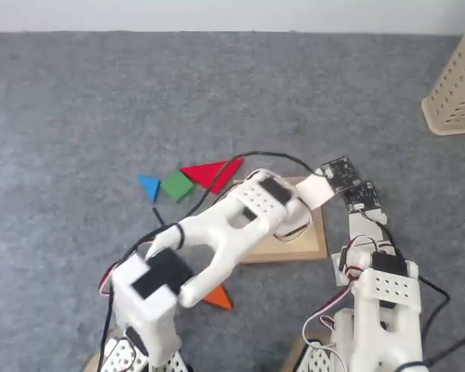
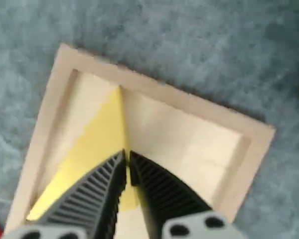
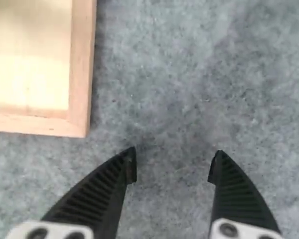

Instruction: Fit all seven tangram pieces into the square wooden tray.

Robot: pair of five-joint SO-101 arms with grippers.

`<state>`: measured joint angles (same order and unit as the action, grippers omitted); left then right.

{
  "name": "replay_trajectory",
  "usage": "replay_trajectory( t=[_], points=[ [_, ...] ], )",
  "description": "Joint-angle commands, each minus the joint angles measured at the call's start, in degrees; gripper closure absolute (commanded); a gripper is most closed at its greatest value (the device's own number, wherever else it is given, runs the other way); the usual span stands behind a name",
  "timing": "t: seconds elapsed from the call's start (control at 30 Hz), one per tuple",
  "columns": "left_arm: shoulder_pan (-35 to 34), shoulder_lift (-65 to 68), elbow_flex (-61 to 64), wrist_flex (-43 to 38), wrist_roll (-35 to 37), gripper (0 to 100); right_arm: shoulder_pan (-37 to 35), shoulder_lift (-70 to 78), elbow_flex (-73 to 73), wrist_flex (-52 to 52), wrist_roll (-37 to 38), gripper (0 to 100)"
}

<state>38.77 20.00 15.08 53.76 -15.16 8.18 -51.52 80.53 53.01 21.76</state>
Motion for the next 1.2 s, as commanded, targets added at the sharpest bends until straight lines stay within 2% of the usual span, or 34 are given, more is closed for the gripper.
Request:
replay_trajectory(
  t=[0.0,0.23,0.5,0.73,0.83,0.93,1.03,1.17],
  points=[
    [0.1,3.3,-7.1,4.7,0.9,99,0.1,0.7,-0.2,-1.0,-0.5,75.7],
    [-4.1,5.0,-10.9,3.2,3.2,99,0.1,0.7,-0.2,-1.0,-0.5,75.7],
    [-6.2,3.9,-10.9,0.5,0.2,99,0.1,0.8,-0.2,-1.0,-0.5,75.7],
    [-7.0,-13.8,-5.8,5.8,0.4,99,0.1,0.8,-0.2,-1.0,-0.5,75.7],
    [-12.7,-23.3,-2.8,8.5,0.4,99,0.3,0.8,-0.2,-1.0,-0.6,75.7],
    [-23.6,-28.7,-1.5,8.9,0.2,99,0.3,0.8,-0.2,-1.0,-0.6,75.7],
    [-32.4,-27.5,-1.9,7.8,0.2,98,0.2,0.8,-0.2,-1.0,-0.6,75.7],
    [-36.8,-21.1,-3.0,6.9,0.2,86,0.1,0.9,-0.2,-1.0,-0.6,75.7]
  ],
)
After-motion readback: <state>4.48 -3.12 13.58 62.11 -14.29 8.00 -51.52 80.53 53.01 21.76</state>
